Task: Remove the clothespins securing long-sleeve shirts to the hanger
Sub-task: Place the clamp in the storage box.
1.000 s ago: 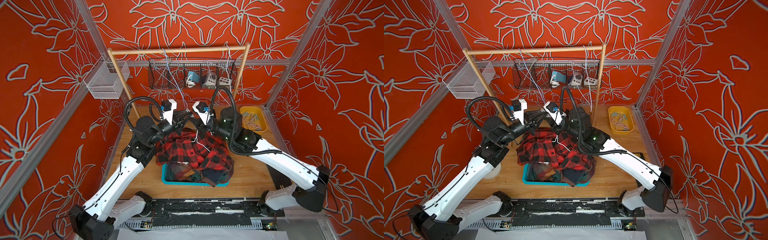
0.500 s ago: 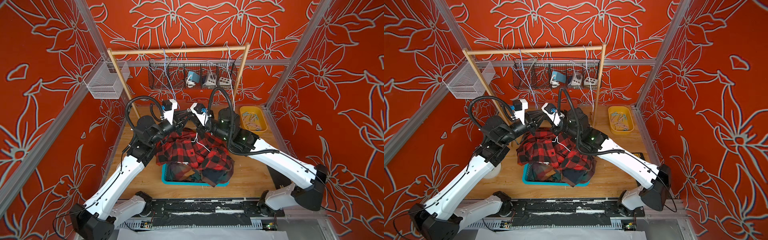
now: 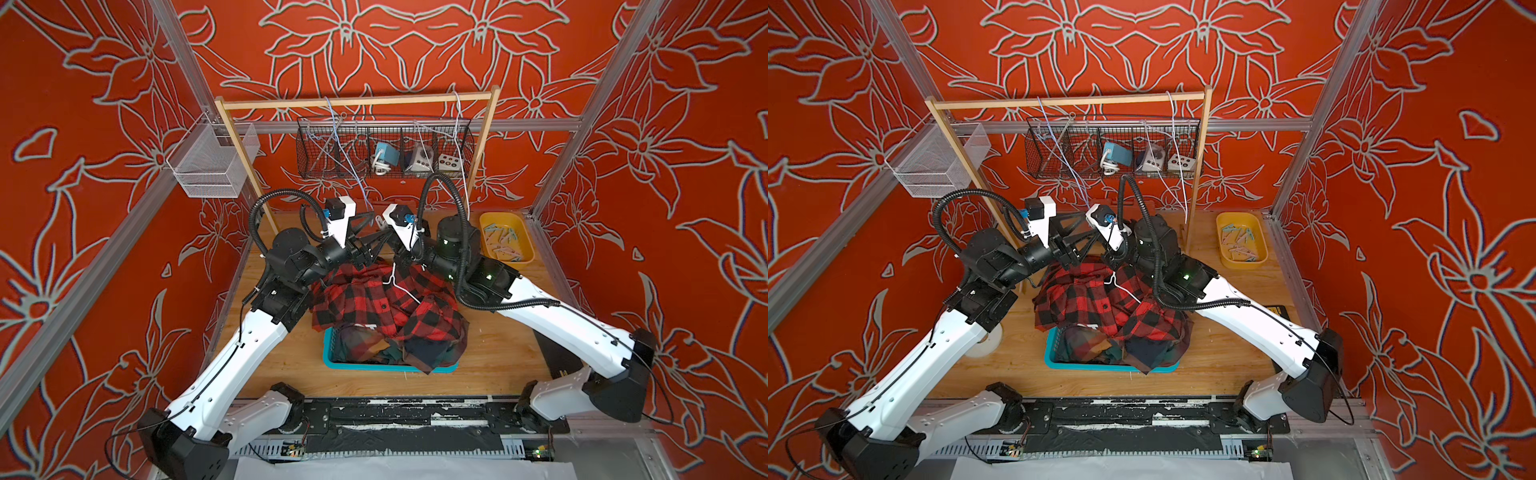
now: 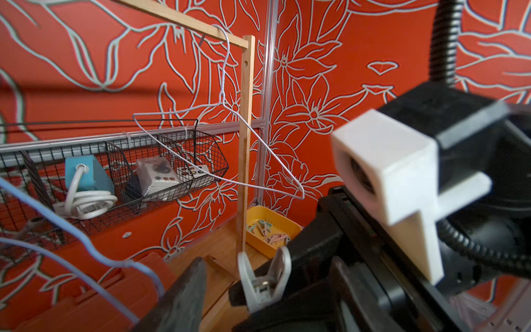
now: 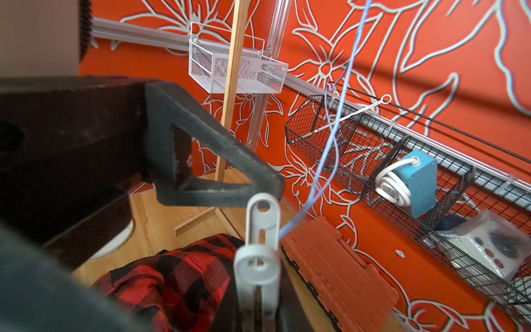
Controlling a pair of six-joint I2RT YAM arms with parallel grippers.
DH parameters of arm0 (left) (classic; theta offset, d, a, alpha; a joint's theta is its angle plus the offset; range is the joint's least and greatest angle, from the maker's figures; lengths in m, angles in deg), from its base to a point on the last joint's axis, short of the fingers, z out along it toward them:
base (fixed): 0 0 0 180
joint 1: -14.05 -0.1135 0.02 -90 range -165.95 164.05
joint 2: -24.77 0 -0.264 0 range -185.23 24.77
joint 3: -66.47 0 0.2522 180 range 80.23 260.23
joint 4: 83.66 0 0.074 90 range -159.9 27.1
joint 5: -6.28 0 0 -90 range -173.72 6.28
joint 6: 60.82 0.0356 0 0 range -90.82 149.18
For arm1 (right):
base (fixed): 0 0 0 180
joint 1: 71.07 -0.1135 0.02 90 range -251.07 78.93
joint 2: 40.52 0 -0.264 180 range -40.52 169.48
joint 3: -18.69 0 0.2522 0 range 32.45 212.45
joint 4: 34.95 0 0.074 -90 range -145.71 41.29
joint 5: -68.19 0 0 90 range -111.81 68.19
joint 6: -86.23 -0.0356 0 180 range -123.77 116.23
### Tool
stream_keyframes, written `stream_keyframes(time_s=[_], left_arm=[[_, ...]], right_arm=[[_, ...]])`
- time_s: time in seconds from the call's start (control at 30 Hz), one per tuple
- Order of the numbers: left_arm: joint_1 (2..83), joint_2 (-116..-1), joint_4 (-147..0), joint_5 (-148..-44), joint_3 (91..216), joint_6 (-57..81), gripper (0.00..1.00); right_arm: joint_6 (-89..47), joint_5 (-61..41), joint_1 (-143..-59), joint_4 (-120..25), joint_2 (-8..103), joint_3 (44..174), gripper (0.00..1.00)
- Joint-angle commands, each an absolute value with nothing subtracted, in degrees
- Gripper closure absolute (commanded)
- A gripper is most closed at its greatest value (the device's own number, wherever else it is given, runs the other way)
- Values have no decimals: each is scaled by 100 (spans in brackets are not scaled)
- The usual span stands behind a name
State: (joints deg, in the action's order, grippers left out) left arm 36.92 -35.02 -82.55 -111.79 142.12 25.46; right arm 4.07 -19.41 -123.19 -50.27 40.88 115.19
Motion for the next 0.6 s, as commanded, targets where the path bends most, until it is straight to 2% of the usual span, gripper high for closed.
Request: stream_keyframes(time_s=[0.0, 0.13, 0.27, 0.4, 0.57], left_arm=[[3693, -3235, -8360, -11121, 14264, 2753, 22], [3682, -2966, -8217, -10958, 14290, 2920, 17], [3636, -2789, -8080, -10729, 14256, 3156, 15], [3580, -2692, -8031, -10543, 14163, 3297, 15], [3489, -2742, -7979, -10504, 14097, 3402, 15]], right_arm=[[51, -2044, -12115, -5058, 3625, 11465, 100], [-83, -2177, -12039, -5311, 2833, 10870, 100], [-883, -2149, -11568, -6363, 1859, 10222, 100], [-1745, -1698, -10437, -7246, 1010, 9356, 100], [-2190, -505, -9046, -7410, 955, 8766, 100]])
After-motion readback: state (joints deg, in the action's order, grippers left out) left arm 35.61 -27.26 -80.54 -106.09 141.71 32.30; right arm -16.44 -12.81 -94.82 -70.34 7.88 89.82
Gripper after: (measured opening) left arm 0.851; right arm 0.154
